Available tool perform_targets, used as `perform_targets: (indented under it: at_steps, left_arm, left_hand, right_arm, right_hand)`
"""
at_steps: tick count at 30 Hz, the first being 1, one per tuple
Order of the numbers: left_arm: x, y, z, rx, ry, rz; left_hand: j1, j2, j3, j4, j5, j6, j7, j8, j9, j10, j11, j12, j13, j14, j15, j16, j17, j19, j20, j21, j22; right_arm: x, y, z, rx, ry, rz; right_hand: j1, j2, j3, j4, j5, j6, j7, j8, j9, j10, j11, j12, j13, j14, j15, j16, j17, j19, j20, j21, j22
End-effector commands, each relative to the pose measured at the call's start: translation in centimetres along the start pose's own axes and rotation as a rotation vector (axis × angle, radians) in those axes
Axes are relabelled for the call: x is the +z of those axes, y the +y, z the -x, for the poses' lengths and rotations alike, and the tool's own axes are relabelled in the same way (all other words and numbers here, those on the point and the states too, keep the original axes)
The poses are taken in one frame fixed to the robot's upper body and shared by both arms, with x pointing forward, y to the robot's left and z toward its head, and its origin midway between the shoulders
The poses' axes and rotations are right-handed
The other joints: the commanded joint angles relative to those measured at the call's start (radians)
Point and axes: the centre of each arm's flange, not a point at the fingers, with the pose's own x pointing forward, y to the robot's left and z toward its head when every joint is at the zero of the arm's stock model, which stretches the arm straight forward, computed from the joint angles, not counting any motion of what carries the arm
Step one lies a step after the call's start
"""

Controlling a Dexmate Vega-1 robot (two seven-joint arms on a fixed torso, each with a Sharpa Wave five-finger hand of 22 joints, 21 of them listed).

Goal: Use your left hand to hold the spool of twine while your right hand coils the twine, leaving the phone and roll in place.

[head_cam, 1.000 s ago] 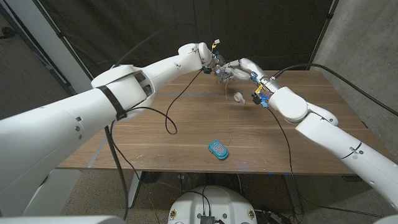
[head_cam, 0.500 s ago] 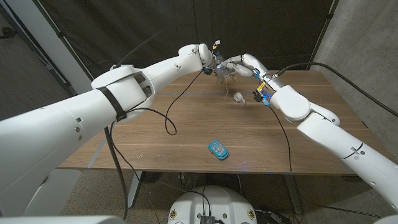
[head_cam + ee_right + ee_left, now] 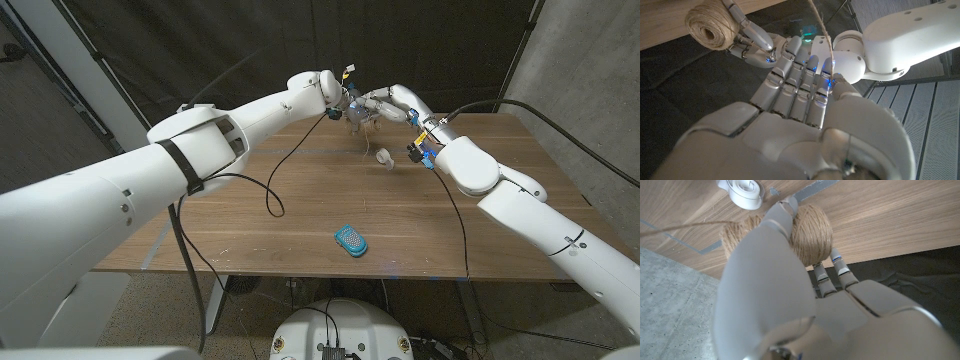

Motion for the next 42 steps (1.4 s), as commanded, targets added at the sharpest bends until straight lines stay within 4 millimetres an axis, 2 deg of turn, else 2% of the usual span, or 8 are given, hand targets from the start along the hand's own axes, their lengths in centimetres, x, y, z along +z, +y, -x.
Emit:
perform_targets:
  at_steps: [1, 11, 15, 26, 42]
  left_arm:
    - [0.1, -1.3, -1.0, -0.010, -0.018, -0.017]
    - [0.4, -1.4, -0.6, 0.000, -0.034, -0.036]
    - [0.4, -1.4, -0.3, 0.007, -0.036, -0.045]
    - [0.1, -1.4, -0.1, 0.008, -0.035, -0.053]
    - [0.4, -2.0, 0.3, -0.002, -0.064, -0.071]
  left_hand:
    - [-0.059, 0.114, 0.000, 0.007, 0.010, 0.105, 0.082, 0.020, 0.049, 0.120, 0.087, 0.006, 0.014, 0.048, 0.015, 0.261, 0.055, -0.008, -0.001, 0.012, 0.000]
    - [-0.056, 0.116, 0.001, 0.007, 0.013, 0.107, 0.080, 0.021, 0.049, 0.120, 0.087, 0.006, 0.015, 0.047, 0.015, 0.264, 0.054, -0.010, -0.001, 0.015, 0.000]
    - [-0.055, 0.115, 0.000, 0.006, 0.013, 0.106, 0.079, 0.020, 0.049, 0.118, 0.084, 0.006, 0.015, 0.046, 0.014, 0.265, 0.053, -0.009, -0.003, 0.017, -0.001]
    - [-0.053, 0.115, 0.000, 0.007, 0.016, 0.105, 0.079, 0.020, 0.050, 0.118, 0.085, 0.005, 0.015, 0.044, 0.015, 0.267, 0.052, -0.011, -0.003, 0.020, -0.002]
    - [-0.052, 0.114, 0.001, 0.007, 0.018, 0.108, 0.077, 0.020, 0.050, 0.120, 0.086, 0.005, 0.013, 0.044, 0.014, 0.267, 0.047, -0.013, -0.004, 0.025, -0.003]
  right_arm:
    - [1.3, -1.6, -1.7, -0.060, -0.058, 0.015]
    - [1.5, -2.0, -2.0, -0.082, -0.070, 0.015]
    - [1.4, -2.0, -2.1, -0.086, -0.068, 0.012]
    - [1.5, -2.1, -2.7, -0.094, -0.070, 0.017]
    - [1.5, -2.3, -3.5, -0.104, -0.072, 0.035]
  right_hand:
    - [0.010, 0.000, 0.008, -0.005, 0.000, 0.015, 0.006, -0.011, 0.005, 0.021, -0.005, -0.010, 0.004, 0.012, -0.118, 0.003, 0.009, 0.009, -0.024, 0.008, 0.002]
    - [0.008, 0.000, 0.007, -0.004, 0.000, 0.016, 0.006, -0.014, 0.006, 0.021, -0.005, -0.013, 0.005, 0.014, -0.115, 0.003, 0.012, 0.009, -0.024, 0.010, 0.003]
    - [0.008, 0.000, 0.006, -0.004, 0.000, 0.015, 0.005, -0.016, 0.006, 0.024, 0.004, -0.013, 0.005, 0.014, -0.115, 0.003, 0.013, 0.007, -0.025, 0.010, 0.003]
    - [0.009, -0.001, 0.006, -0.006, 0.000, 0.017, 0.005, -0.018, 0.006, 0.021, -0.007, -0.019, 0.005, 0.016, -0.115, 0.001, 0.015, 0.008, -0.024, 0.012, 0.003]
    - [0.009, -0.001, 0.006, -0.006, 0.000, 0.019, 0.004, -0.021, 0.007, 0.027, -0.003, -0.020, 0.006, 0.015, -0.115, -0.001, 0.017, 0.007, -0.024, 0.014, 0.003]
